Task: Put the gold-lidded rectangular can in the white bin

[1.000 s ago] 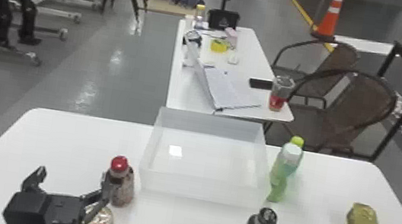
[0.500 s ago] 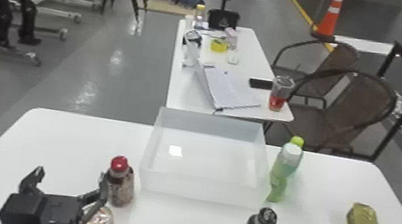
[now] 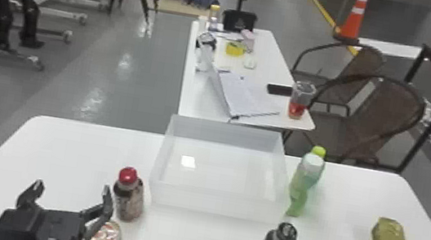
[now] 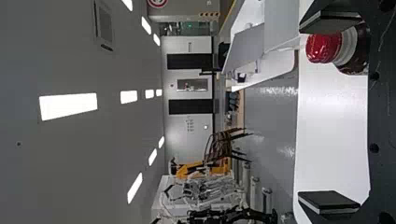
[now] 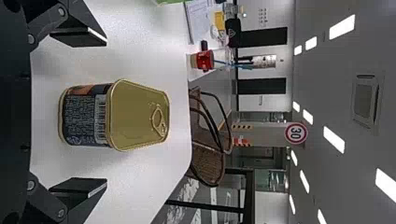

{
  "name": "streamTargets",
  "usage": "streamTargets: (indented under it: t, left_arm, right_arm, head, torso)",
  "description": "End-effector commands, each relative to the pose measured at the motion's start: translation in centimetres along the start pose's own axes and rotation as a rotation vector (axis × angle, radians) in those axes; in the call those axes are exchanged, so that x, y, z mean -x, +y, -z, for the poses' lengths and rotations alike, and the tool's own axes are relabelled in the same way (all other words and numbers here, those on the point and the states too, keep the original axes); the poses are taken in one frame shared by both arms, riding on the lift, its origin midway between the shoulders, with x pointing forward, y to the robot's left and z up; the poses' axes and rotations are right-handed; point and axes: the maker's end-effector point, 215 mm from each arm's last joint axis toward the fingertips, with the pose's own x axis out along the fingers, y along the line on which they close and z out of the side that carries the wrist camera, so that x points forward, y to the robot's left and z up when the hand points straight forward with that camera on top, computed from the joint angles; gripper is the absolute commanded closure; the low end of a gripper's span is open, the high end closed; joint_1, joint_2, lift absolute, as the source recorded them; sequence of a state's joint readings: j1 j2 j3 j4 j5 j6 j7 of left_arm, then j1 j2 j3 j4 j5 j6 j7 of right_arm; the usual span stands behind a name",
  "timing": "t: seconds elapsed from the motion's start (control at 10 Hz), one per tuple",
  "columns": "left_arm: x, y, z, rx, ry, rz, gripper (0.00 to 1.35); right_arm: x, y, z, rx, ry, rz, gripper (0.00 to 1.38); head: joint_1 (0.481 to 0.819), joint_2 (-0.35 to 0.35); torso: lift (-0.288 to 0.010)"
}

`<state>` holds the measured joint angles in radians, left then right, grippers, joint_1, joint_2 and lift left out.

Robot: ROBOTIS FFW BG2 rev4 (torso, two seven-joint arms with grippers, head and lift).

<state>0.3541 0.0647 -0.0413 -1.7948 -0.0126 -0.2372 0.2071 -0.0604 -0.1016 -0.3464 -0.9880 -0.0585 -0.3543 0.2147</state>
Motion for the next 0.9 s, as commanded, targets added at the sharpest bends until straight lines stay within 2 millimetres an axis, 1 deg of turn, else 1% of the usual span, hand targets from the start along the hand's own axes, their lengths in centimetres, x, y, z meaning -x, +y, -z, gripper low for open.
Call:
streamTargets:
  t: [0.0,0.2,0.6,0.8]
  left_arm:
    - [0.0,0.1,0.0,0.003,0.0,-0.002,0.06]
    - [0.0,0.2,0.0,0.008,0.001,-0.004,0.06]
    - [-0.1,-0.1,0.3,0.03,0.002,0.001,0.06]
    - [-0.1,-0.2,0.5,0.041,0.005,0.003,0.06]
  right_arm:
    - [-0.6,-0.2,-0.1,0.006,0.003,0.001,0.18]
    - [-1.4,-0.7,-0.5,0.02,0.006,0.001,0.04]
    - [-2.9,-1.5,-1.0,0.022,0.009,0.008,0.06]
    - [-3.1,-1.7,-1.7,0.019,-0.032,0.032,0.09]
  head:
    - [0.549,0.0]
    - [0.549,0.0]
    - [0.549,0.0]
    - [0.549,0.0]
  torso:
    - [-0.1]
    - [-0.1]
    - [-0.1]
    - [-0.1]
